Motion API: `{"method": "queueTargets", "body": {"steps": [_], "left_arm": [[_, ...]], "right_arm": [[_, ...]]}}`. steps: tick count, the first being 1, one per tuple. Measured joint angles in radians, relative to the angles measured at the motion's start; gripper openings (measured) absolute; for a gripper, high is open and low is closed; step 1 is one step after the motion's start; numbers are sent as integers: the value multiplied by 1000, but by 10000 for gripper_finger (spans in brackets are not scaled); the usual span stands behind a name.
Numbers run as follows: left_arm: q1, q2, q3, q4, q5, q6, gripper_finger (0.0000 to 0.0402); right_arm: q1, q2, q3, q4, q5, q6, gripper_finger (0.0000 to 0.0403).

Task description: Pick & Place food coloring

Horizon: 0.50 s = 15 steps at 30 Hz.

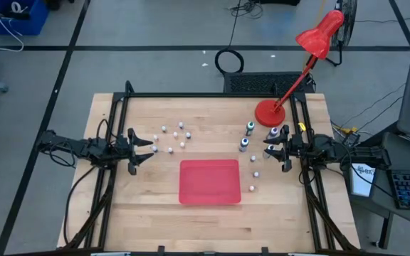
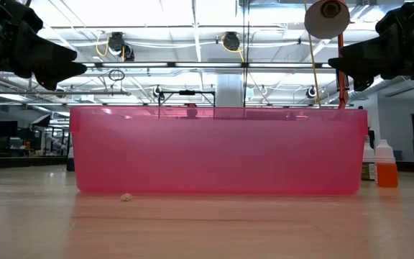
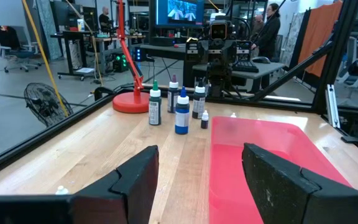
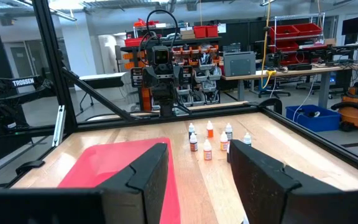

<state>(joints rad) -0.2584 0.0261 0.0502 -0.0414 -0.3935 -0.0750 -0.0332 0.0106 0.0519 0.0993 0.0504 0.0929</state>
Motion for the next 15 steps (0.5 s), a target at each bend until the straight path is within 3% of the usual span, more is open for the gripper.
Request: {"method": "queueTargets", "body": {"steps": [12, 15], "left_arm": [[0, 0, 0, 0, 0, 0, 232], [0, 0, 0, 0, 0, 0, 232]], "right_arm": [[0, 0, 0, 14, -1, 7, 161], [2, 0, 0, 3, -8, 172, 161]]}}
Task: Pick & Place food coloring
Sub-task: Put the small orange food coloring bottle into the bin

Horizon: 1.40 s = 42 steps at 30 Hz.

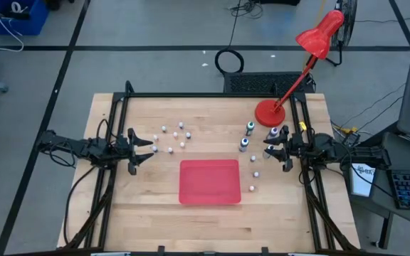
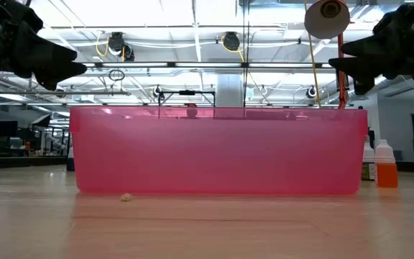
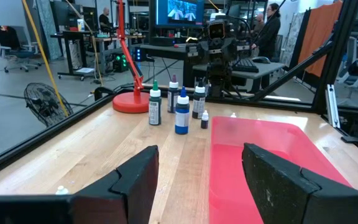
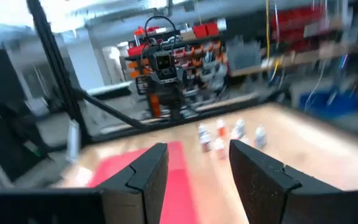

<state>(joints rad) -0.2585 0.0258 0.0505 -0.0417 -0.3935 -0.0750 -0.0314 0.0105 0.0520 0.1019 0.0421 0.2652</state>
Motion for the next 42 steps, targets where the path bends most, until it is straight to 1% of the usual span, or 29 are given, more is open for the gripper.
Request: {"method": "queueTargets", "body": {"steps": [3, 9, 15, 19, 22, 24, 27, 30, 32, 35, 38, 40, 42], "left_arm": [[0, 0, 0, 0, 0, 0, 232], [0, 0, 0, 0, 0, 0, 232], [0, 0, 0, 0, 0, 0, 232], [0, 0, 0, 0, 0, 0, 232], [0, 0, 0, 0, 0, 0, 232], [0, 0, 0, 0, 0, 0, 232], [0, 0, 0, 0, 0, 0, 232], [0, 0, 0, 0, 0, 0, 232], [0, 0, 0, 0, 0, 0, 232], [0, 0, 0, 0, 0, 0, 232], [0, 0, 0, 0, 0, 0, 232], [0, 0, 0, 0, 0, 0, 232], [0, 0, 0, 1, 0, 0, 232]], "right_arm": [[0, 0, 0, -3, 7, 185, 162], [0, 1, 0, -11, 11, 273, 160], [0, 1, 0, 19, 12, 272, 159], [0, 1, 11, 92, 4, 265, 162], [2, 27, 57, 118, -50, 173, 163], [12, 73, 125, 138, -49, 129, 163], [42, 212, 240, 102, -26, 82, 163], [76, 425, 395, -15, -13, 55, 163], [99, 582, 521, -150, -15, 56, 163], [146, 824, 721, -425, -17, 84, 162], [207, 1034, 887, -689, -23, 147, 162], [248, 1147, 975, -794, -57, 214, 161], [284, 1245, 1033, -870, -106, 284, 161]]}}
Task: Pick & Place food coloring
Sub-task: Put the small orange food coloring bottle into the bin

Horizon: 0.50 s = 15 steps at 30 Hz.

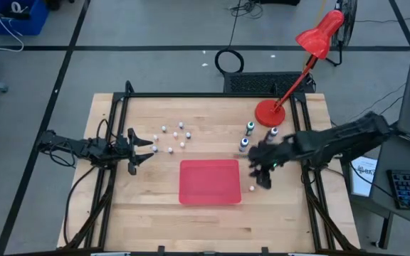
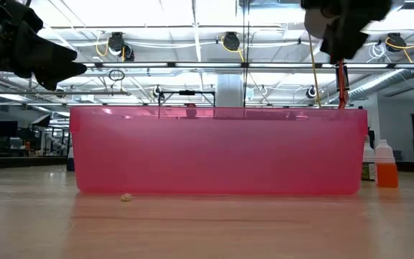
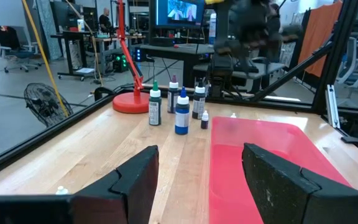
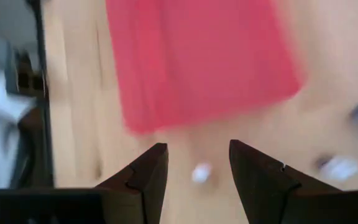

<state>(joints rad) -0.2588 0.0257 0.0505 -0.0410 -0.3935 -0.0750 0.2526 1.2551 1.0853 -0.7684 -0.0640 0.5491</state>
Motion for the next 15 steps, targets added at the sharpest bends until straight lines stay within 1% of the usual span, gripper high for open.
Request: {"method": "queueTargets", "body": {"steps": [2, 4, 8, 15], "left_arm": [[0, 0, 0, 0, 0, 0, 232], [0, 0, 0, 0, 0, 0, 232], [0, 0, 0, 0, 0, 0, 232], [0, 0, 0, 0, 0, 0, 232]], "right_arm": [[35, 73, 36, -39, -42, 57, 161], [66, 120, 54, -54, -65, 103, 161], [107, 183, 54, -54, -66, 173, 161], [164, 269, 53, -51, 50, 166, 161]]}}
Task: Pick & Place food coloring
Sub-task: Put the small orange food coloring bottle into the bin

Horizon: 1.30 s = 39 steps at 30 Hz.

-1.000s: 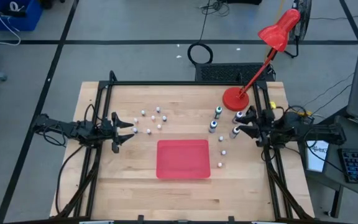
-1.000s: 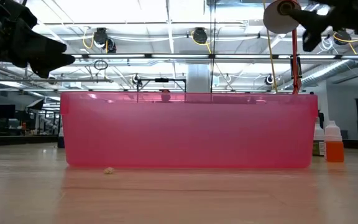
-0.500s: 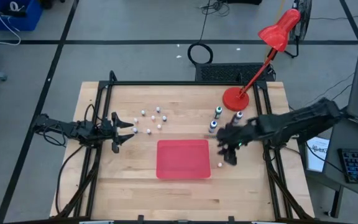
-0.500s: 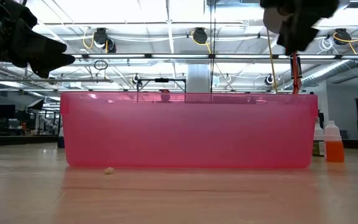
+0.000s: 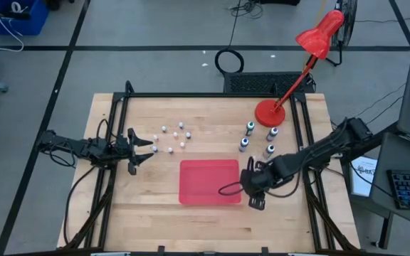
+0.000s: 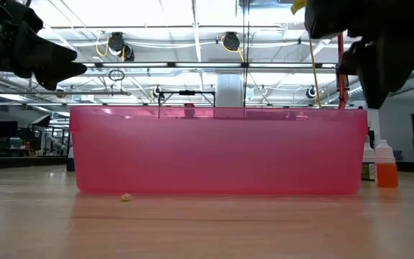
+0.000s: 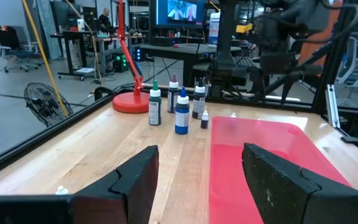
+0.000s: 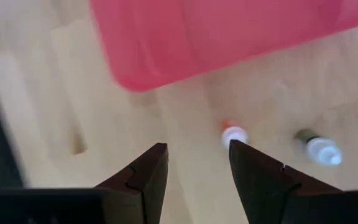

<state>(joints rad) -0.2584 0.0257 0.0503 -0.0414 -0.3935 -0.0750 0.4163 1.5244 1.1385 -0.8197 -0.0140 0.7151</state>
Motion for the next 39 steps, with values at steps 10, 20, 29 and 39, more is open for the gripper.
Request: {"method": "queueTargets", "body": {"steps": [10, 20, 29, 39], "left_arm": [[0, 0, 0, 0, 0, 0, 232], [0, 0, 0, 0, 0, 0, 232], [0, 0, 0, 0, 0, 0, 232], [0, 0, 0, 0, 0, 0, 232]], "right_arm": [[21, 28, -24, 0, 171, -39, 161], [60, 28, -118, 60, 169, 34, 161], [71, 28, -208, 183, 168, 58, 161], [70, 28, -303, 345, 169, 57, 161]]}}
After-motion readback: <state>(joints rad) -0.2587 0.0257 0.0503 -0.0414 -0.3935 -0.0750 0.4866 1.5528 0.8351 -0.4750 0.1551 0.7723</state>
